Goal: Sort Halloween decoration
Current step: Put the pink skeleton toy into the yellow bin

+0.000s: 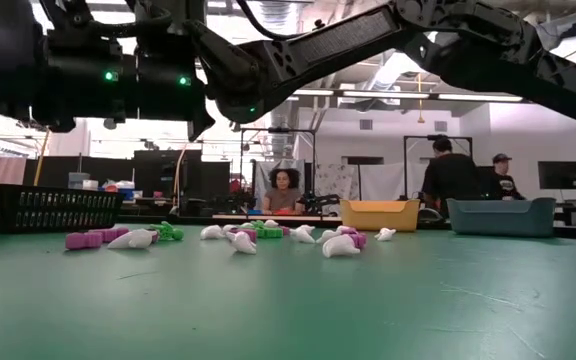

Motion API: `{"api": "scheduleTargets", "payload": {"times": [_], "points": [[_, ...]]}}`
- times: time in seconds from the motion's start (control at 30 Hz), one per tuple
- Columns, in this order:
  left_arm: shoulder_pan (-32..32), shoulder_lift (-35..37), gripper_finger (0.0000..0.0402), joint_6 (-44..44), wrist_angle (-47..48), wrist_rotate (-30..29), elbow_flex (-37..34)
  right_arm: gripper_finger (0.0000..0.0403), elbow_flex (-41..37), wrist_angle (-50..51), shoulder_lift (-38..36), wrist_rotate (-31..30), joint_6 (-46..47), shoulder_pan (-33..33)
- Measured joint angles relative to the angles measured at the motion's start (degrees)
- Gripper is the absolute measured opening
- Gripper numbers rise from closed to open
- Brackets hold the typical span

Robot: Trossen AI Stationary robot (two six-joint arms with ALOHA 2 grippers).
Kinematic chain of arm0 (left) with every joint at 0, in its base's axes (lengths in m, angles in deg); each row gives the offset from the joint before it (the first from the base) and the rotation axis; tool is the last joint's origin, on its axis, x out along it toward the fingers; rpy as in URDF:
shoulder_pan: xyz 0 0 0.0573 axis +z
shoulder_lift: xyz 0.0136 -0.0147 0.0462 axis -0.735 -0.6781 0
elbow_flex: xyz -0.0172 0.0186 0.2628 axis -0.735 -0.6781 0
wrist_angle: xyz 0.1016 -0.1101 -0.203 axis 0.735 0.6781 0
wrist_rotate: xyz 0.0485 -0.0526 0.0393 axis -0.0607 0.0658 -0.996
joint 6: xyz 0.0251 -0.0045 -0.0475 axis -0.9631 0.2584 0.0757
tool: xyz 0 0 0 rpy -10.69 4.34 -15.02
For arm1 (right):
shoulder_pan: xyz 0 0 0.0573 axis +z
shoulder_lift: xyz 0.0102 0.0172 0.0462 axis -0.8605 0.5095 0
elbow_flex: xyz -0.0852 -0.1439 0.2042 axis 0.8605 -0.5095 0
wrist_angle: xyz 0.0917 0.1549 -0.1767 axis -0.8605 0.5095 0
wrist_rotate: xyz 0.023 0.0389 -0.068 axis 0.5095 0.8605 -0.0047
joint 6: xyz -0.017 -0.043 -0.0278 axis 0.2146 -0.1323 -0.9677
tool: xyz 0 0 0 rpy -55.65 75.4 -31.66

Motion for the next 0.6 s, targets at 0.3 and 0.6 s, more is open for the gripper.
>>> {"api": "scheduleTargets", "payload": {"times": [0.3, 0.6], "points": [[0.0, 0.0, 0.0199, 0.0, 0.0, -0.2, 0.0, 0.0007, 0.0, -1.9, 2.7, -0.1, 1.5, 0.0], [0.0, 0.0, 0.0199, 0.0, 0.0, -0.6, 0.0, 0.0014, 0.1, -1.7, 2.7, -0.1, -1.3, 0.0]]}}
